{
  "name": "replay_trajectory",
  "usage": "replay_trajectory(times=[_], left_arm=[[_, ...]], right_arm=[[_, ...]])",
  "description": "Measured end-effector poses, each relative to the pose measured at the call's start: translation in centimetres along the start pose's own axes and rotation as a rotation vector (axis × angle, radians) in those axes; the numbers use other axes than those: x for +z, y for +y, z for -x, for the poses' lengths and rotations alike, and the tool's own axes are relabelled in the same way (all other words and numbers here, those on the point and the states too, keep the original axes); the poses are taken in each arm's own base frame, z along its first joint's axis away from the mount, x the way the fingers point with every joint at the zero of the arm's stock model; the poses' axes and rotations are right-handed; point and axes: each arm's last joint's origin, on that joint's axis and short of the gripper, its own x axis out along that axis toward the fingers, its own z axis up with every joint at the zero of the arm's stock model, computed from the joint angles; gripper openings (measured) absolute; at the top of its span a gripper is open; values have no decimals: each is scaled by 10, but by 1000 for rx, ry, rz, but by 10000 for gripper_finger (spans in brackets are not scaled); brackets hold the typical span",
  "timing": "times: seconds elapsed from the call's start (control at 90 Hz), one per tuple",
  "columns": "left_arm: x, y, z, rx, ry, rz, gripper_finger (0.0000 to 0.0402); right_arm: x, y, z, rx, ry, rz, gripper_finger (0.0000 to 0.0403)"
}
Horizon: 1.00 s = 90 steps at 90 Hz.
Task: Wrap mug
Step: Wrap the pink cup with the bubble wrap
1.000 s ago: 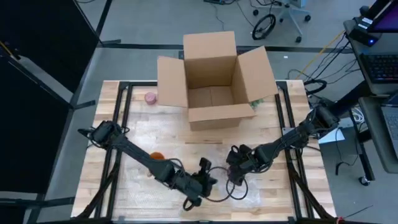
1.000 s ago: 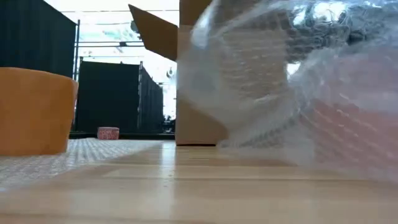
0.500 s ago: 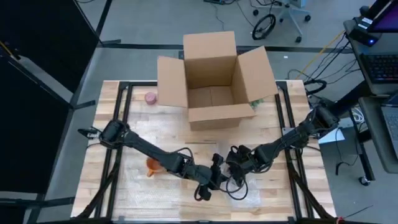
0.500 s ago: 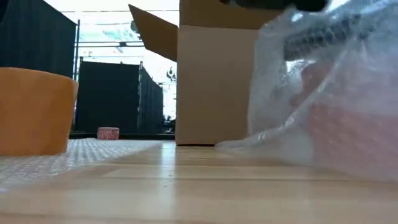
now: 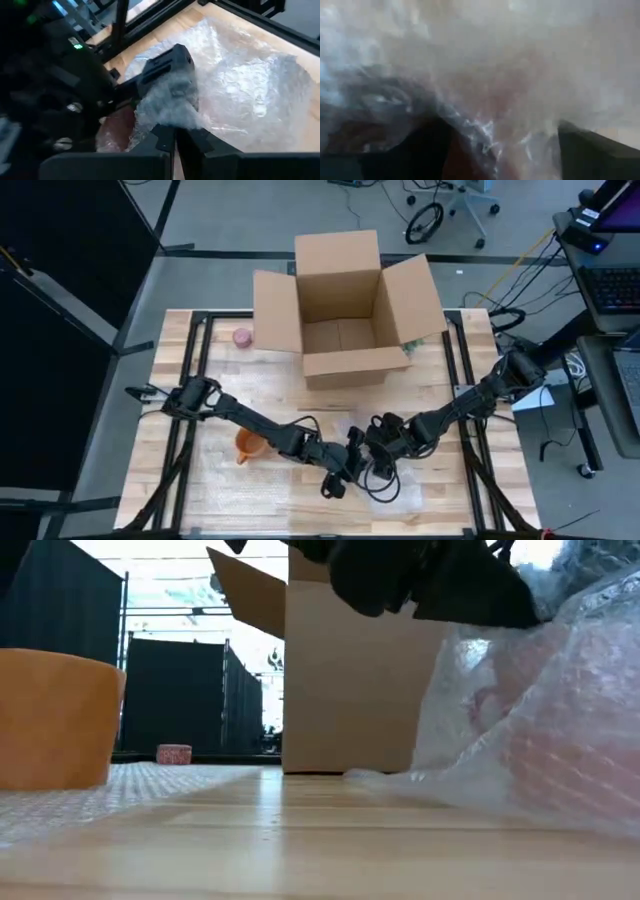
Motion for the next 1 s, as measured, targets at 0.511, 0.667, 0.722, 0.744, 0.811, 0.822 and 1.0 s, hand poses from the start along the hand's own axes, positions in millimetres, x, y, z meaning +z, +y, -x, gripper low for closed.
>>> replay_trajectory(times=[0.511, 0.667, 0.722, 0.744, 0.811, 0.822, 1.0], left_arm=[[-8, 13, -3, -45, 14, 28, 0], [-8, 13, -3, -41, 10, 28, 0], [-8, 13, -3, -49, 8, 29, 0], [-8, 13, -3, -50, 8, 29, 0], [-8, 13, -3, -52, 7, 29, 0], [-9, 13, -3, -53, 7, 29, 0], [-9, 12, -3, -59, 5, 29, 0]], right_arm=[[-1, 3, 3, 97, 70, 65, 286], [-1, 1, 14, 91, 66, 79, 286], [-1, -1, 18, 89, 67, 79, 286], [-1, -1, 20, 90, 66, 78, 286], [-1, -1, 24, 97, 56, 71, 286], [0, -1, 24, 97, 54, 70, 286], [0, -3, 32, 114, 47, 64, 286]])
